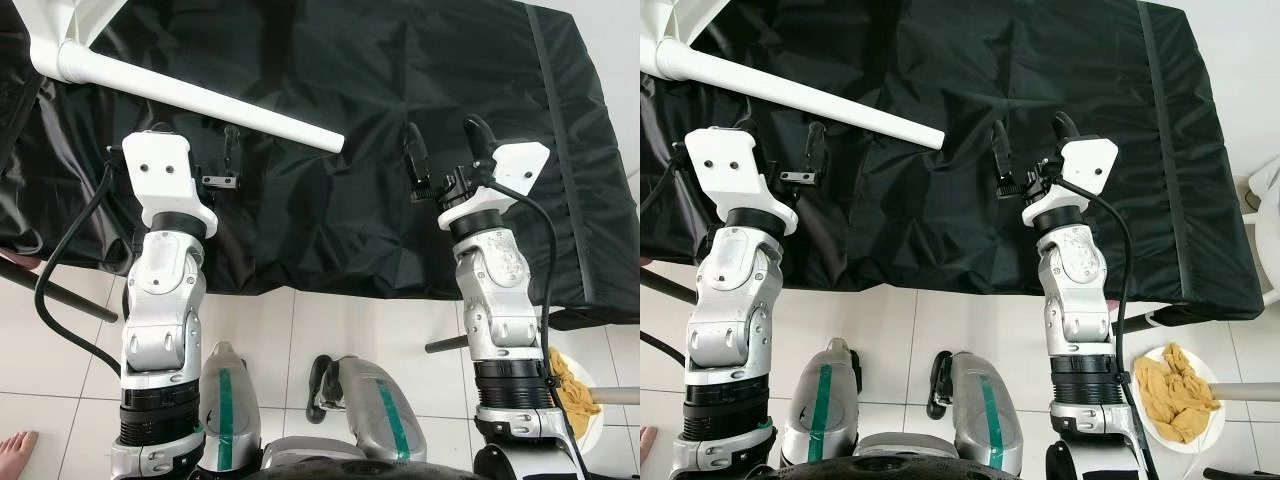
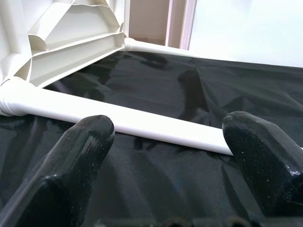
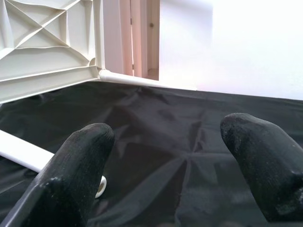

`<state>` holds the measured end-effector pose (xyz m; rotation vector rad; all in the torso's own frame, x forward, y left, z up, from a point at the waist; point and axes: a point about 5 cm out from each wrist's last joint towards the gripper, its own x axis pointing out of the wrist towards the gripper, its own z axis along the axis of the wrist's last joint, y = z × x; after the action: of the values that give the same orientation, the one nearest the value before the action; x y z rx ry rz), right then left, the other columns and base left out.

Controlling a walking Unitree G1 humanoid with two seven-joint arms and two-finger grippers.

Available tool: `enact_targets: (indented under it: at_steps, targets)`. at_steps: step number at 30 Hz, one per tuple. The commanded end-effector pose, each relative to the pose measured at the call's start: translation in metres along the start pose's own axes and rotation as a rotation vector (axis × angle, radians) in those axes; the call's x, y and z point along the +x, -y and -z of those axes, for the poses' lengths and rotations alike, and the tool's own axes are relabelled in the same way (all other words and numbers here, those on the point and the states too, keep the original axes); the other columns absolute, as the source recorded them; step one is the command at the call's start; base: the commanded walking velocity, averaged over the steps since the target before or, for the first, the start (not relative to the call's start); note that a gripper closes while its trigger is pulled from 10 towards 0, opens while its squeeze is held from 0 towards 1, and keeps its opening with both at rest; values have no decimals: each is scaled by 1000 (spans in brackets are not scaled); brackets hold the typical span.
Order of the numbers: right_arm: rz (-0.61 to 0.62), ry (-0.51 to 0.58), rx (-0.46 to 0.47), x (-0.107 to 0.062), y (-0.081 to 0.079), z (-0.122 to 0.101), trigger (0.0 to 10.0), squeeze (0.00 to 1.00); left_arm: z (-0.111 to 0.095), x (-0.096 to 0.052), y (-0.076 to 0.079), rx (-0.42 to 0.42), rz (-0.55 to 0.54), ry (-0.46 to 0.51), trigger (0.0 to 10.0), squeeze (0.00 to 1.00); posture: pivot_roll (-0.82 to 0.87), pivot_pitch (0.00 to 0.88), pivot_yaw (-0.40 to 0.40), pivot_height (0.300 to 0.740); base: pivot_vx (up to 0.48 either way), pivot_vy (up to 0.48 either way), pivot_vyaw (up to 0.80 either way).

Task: Building children table

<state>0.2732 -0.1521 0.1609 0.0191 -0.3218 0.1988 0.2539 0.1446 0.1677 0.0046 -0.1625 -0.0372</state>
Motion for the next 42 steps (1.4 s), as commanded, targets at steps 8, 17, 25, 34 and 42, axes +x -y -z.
enact_targets:
  at_steps: [8, 17, 25, 34, 42]
  targets:
    - [2, -1, -7, 1, 5, 1, 10000, 0, 4, 0, 1, -21, -30, -7, 10000, 0, 143, 68, -129, 740, 0, 0, 0]
    - [-2, 2, -8, 3, 5, 1, 10000, 0, 3, 1, 1, -21, -29, -3, 10000, 0, 144, 65, -131, 740, 0, 0, 0]
    - [-6, 4, -8, 4, 4, 1, 10000, 0, 3, 1, 1, -22, -27, -1, 10000, 0, 147, 59, -131, 740, 0, 0, 0]
    - [-9, 9, -7, 4, 4, 2, 10000, 0, 3, 0, 0, -23, -20, 4, 10000, 0, 153, 51, -128, 740, 0, 0, 0]
    - [-10, 11, -7, 5, 4, 2, 10000, 0, 2, 0, 0, -23, -19, 5, 10000, 0, 155, 52, -130, 740, 0, 0, 0]
